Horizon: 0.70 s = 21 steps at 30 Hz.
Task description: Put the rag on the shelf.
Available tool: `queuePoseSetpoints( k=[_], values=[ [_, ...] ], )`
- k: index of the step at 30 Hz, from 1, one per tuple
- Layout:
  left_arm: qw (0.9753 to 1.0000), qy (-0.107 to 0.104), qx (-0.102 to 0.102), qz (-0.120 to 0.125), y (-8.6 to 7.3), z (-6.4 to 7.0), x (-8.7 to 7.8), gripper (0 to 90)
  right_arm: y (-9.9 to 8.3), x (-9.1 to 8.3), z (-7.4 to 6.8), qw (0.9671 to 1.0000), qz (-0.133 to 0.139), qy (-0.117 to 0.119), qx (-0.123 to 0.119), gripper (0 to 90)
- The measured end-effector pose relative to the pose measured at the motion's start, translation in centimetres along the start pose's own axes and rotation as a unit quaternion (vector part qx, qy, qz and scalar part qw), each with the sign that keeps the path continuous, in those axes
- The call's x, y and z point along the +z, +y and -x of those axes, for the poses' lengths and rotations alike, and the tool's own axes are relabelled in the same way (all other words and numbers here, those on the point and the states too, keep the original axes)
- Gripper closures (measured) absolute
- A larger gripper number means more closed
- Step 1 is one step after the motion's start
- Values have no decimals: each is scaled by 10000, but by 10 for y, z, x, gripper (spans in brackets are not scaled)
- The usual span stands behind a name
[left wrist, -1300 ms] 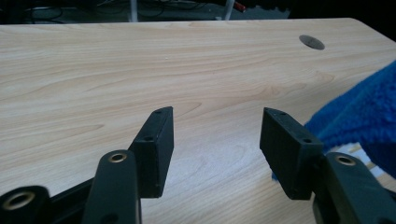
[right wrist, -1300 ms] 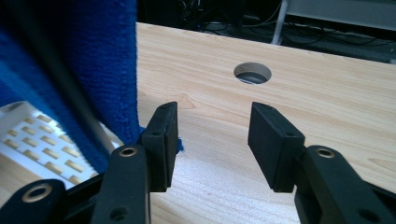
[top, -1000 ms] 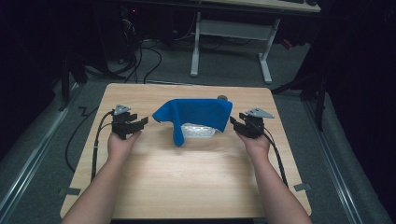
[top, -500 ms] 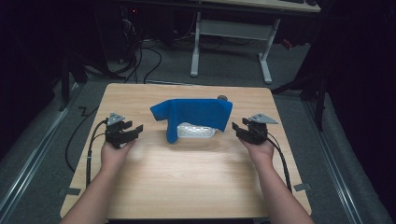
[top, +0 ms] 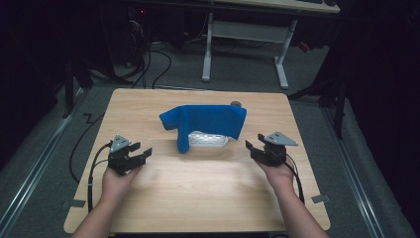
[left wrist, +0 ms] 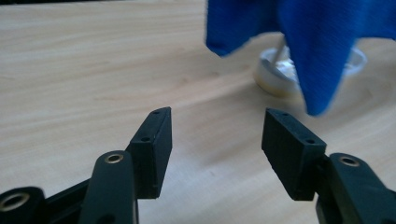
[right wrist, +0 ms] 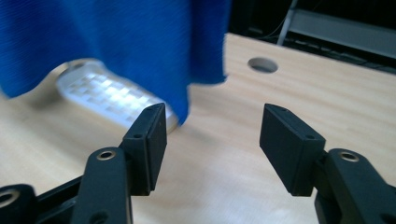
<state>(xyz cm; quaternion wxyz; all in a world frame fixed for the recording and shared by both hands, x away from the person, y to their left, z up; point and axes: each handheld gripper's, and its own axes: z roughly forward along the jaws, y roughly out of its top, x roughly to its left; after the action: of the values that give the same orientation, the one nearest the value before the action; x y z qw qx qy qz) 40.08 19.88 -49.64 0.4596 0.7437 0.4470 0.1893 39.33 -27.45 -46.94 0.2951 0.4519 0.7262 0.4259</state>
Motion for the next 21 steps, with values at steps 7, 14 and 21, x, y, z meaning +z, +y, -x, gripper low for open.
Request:
queuePoseSetpoints(
  k=[7,14,21],
  values=[
    [9992,-386,93,-56,-21,52,-21,418,-17,-33,-36,9998,-71,96,-135,376],
    [9949,-873,263,-421,-52,113,-18,435,-59,-51,-81,9992,-237,252,-182,376],
    [9899,-988,832,-580,-53,126,-12,411,-69,-38,-95,9942,-671,511,-665,371]
  ],
)
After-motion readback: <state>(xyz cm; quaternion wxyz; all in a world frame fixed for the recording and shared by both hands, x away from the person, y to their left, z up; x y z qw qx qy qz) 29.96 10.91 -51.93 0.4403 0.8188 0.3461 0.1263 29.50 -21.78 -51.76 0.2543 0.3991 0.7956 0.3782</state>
